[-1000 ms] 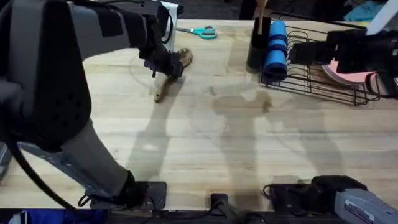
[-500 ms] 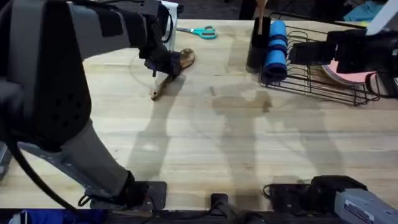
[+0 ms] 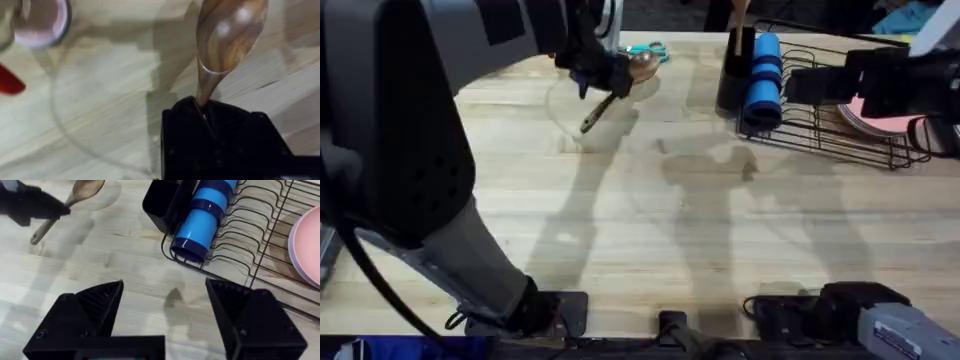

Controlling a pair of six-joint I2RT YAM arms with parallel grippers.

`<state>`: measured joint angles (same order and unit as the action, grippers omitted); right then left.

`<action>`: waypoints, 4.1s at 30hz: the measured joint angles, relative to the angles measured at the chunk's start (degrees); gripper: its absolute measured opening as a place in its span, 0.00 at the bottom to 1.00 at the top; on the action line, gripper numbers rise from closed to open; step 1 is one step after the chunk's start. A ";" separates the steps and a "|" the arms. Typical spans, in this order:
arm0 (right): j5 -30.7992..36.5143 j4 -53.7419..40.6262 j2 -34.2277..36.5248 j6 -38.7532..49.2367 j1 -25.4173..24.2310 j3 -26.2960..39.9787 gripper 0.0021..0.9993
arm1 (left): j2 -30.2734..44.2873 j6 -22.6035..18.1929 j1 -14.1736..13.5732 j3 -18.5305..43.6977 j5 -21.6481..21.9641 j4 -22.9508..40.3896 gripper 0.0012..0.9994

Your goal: Pick up the spoon on the table one by one and put them onto the rack

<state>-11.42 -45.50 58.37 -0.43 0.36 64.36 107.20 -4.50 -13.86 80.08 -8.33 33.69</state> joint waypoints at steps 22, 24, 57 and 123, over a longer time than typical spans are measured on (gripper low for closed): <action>-0.02 0.00 0.00 0.00 -0.01 0.00 0.99 | 0.00 -0.02 -9.81 16.38 -0.75 -4.69 0.04; 0.00 0.00 0.00 0.00 -0.02 0.00 0.99 | 0.00 -0.02 -10.91 16.77 -0.83 -5.88 0.04; 0.00 0.00 0.00 0.02 -0.02 0.00 0.99 | 0.00 4.02 -16.48 16.95 -2.03 -10.30 0.04; -0.02 0.00 -0.02 0.02 0.00 0.00 0.99 | -3.33 13.32 -21.04 -4.87 -4.34 -55.06 0.04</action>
<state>-11.44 -45.50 58.35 -0.41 0.36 64.36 103.87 8.82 -34.90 75.22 -12.67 -21.36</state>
